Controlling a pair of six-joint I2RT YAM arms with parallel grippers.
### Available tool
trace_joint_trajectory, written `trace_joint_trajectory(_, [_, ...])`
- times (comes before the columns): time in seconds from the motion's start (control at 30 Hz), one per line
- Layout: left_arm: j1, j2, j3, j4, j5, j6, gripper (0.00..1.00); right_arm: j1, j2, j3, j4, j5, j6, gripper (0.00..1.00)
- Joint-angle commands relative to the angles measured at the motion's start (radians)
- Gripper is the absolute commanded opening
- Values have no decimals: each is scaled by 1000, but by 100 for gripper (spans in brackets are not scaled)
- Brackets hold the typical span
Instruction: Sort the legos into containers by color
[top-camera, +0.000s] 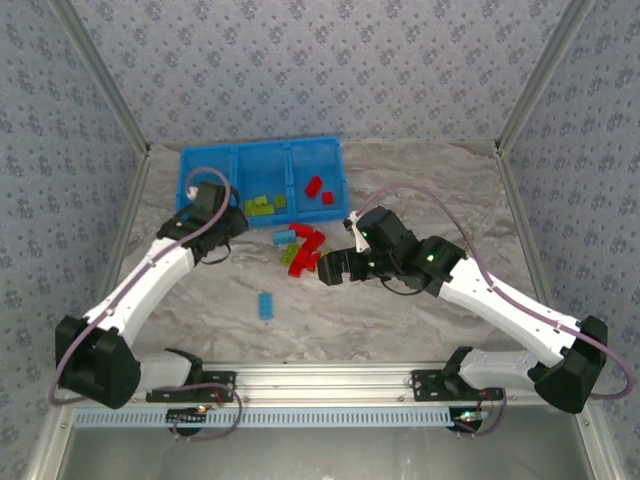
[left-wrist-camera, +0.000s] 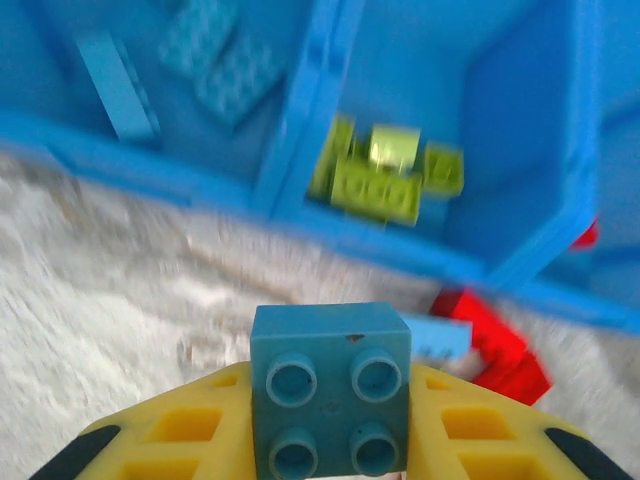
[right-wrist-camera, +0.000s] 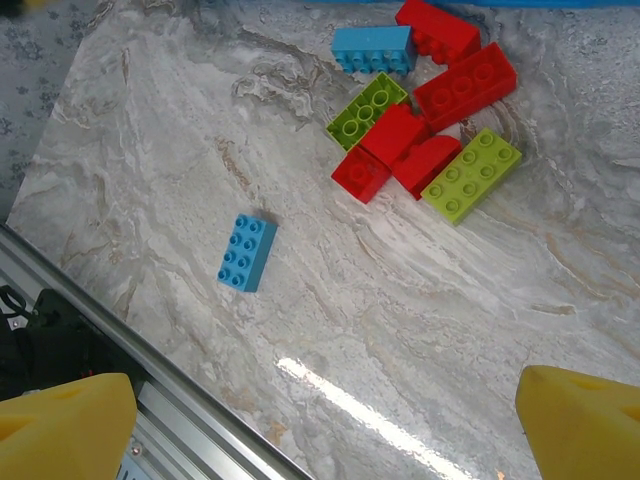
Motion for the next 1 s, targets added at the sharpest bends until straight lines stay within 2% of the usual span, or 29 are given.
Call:
trace_joint_trajectory(0.0, [93, 74, 90, 5, -80, 39, 33, 9, 4, 8, 4, -2, 17, 100])
trace_joint_trajectory(0.13, [211, 268, 234, 12, -56, 42, 33, 11, -2, 7, -18, 5, 16, 100])
trace_joint_trajectory(0.27, [270, 457, 385, 3, -31, 58, 34, 14, -19, 1, -35, 14, 18, 100])
trace_joint_trajectory(0.43, [301, 650, 603, -73, -10, 96, 43, 14, -40, -5, -44, 26, 19, 100])
trace_joint_trajectory(0.57, [317, 709, 707, -137, 22, 106, 53, 13, -41, -2, -45, 28, 18, 100])
trace_joint_trajectory(0.67, [316, 668, 702, -154, 42, 100, 55, 12, -39, -5, -41, 31, 20, 100])
trace_joint_trajectory(0.77, [311, 560, 628, -154, 103, 84, 55, 11, -29, -7, -29, 44, 21, 100])
trace_joint_trajectory(0.9, [252, 307, 415, -120, 165, 76, 54, 4, 3, -4, -39, 124, 43, 100])
trace_joint_trajectory(0.97, [184, 173, 314, -117, 130, 102, 55, -4, 25, -3, -34, 146, 54, 100])
